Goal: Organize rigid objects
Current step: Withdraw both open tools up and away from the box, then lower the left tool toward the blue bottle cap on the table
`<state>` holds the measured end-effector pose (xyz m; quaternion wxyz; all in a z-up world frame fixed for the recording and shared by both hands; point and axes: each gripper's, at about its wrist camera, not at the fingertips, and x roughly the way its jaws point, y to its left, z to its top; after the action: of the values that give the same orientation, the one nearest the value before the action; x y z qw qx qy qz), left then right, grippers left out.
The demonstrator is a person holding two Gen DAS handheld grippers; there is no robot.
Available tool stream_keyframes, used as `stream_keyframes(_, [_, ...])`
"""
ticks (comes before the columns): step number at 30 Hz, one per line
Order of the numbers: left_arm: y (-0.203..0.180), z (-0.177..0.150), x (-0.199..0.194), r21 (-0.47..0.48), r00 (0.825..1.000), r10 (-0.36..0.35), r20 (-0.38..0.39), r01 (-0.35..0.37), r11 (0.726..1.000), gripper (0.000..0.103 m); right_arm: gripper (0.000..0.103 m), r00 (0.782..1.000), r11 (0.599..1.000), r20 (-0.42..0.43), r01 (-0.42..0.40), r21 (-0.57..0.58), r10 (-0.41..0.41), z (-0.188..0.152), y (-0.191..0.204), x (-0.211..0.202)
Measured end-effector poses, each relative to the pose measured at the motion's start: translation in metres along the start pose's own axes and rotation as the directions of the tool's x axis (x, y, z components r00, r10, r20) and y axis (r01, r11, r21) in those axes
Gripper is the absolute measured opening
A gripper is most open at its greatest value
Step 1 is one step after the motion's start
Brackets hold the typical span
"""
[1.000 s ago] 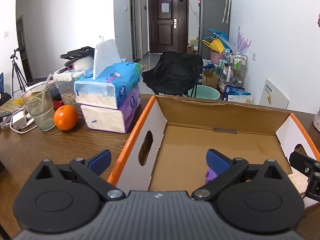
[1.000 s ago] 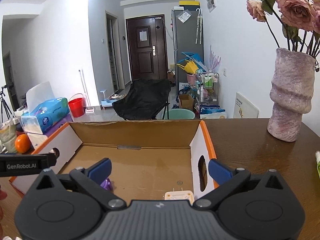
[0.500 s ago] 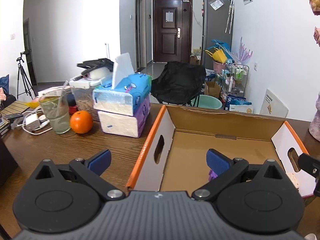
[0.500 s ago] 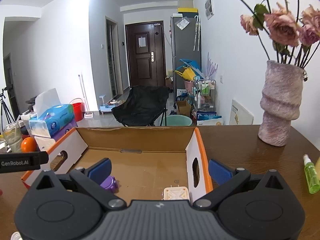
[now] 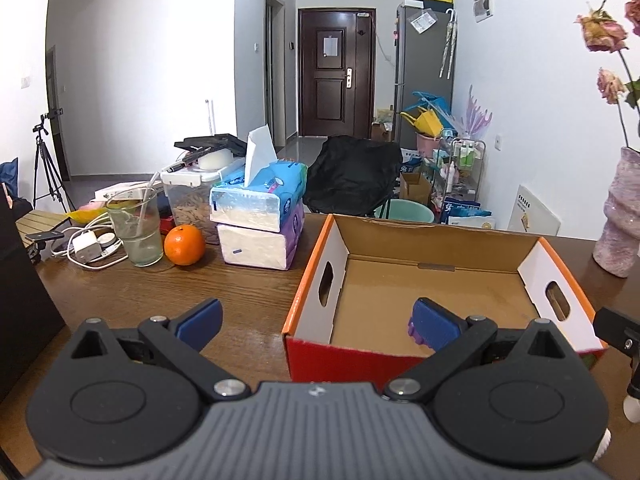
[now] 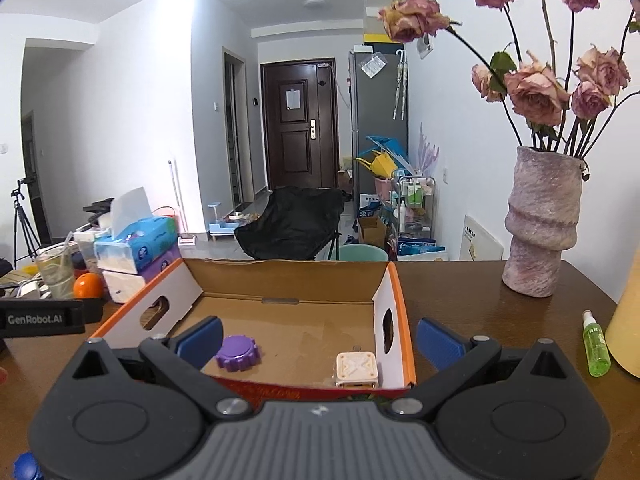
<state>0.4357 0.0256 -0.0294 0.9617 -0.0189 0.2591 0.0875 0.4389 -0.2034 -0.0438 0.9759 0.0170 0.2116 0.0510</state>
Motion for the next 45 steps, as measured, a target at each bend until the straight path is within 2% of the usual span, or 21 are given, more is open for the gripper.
stream_keyframes(20, [0.014, -0.031, -0.088, 0.033, 0.999, -0.042, 0.026, 0.041, 0.999, 0.103, 0.103, 0.999, 0.999, 0.052, 0.009, -0.039, -0.007, -0.018, 0.013, -0.101])
stream_keyframes(30, [0.032, -0.049, -0.131, 0.039, 0.999, -0.039, 0.036, 0.037, 0.999, 0.103, 0.103, 0.999, 0.999, 0.046, 0.006, -0.036, -0.004, -0.034, 0.020, -0.145])
stream_keyframes(45, [0.048, -0.080, -0.175, 0.051, 0.999, -0.041, 0.030, 0.039, 0.998, 0.103, 0.103, 1.000, 0.999, 0.017, 0.025, -0.043, -0.025, -0.062, 0.026, -0.189])
